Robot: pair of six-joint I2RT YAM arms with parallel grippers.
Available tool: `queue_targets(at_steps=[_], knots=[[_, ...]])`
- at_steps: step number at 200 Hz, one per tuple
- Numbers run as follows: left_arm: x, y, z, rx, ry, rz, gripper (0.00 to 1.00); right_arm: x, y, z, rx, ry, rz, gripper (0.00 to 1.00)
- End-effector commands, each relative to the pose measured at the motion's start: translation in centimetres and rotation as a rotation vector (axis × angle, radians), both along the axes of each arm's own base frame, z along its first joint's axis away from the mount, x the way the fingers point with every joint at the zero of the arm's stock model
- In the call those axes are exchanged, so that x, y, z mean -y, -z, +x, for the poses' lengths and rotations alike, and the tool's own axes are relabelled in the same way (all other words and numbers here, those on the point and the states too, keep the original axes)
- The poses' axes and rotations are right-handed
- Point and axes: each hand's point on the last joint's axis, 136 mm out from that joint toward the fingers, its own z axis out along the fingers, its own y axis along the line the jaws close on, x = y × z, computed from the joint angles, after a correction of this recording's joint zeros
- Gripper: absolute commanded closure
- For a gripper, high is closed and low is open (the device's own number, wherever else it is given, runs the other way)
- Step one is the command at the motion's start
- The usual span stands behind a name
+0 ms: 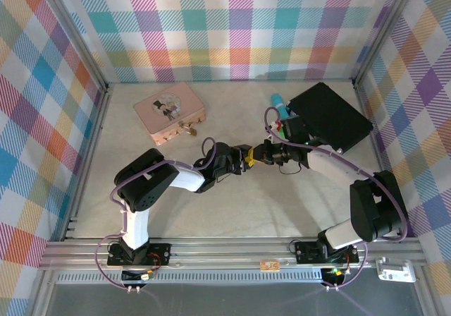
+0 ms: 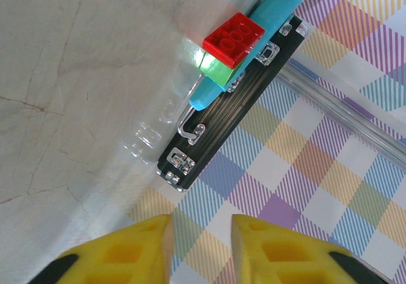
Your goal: Unlock the padlock with the key
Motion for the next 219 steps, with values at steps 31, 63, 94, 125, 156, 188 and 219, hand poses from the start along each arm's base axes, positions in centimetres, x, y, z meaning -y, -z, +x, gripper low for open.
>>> queue_targets(at_steps=[31, 63, 94, 125, 156, 188, 219], knots=[[0.5, -2.4, 0.0, -0.066, -0.045, -0.169, 0.91, -0.4, -0.6, -0.2, 0.004, -0.018, 0.018, 1.0], [0.4, -2.6, 0.1, -0.067, -0.049, -0.18, 0.78, -0.4, -0.8, -0.4, 0.007, -0.018, 0.019, 1.0], [0.5, -3.0, 0.1, -0.067, -0.05, -0.202, 0.66, -0.4, -0.7, -0.4, 0.004, -0.018, 0.022, 1.0], [0.5, -3.5, 0.1, -0.062, -0.049, -0.221, 0.66, -0.5, -0.9, -0.4, 0.005, -0.016, 0.03, 1.0], [0.6, -3.6, -0.1, -0.063, -0.036, -0.222, 0.62, -0.5, -1.2, -0.1, 0.019, -0.01, 0.03, 1.0], [0.4, -2.9, -0.4, -0.08, -0.036, -0.209, 0.57, -0.5, -2.1, 0.2, 0.044, -0.003, 0.033, 1.0], [0.6, -3.2, -0.3, -0.077, -0.035, -0.224, 0.56, -0.6, -2.0, 0.2, 0.038, -0.006, 0.039, 1.0]])
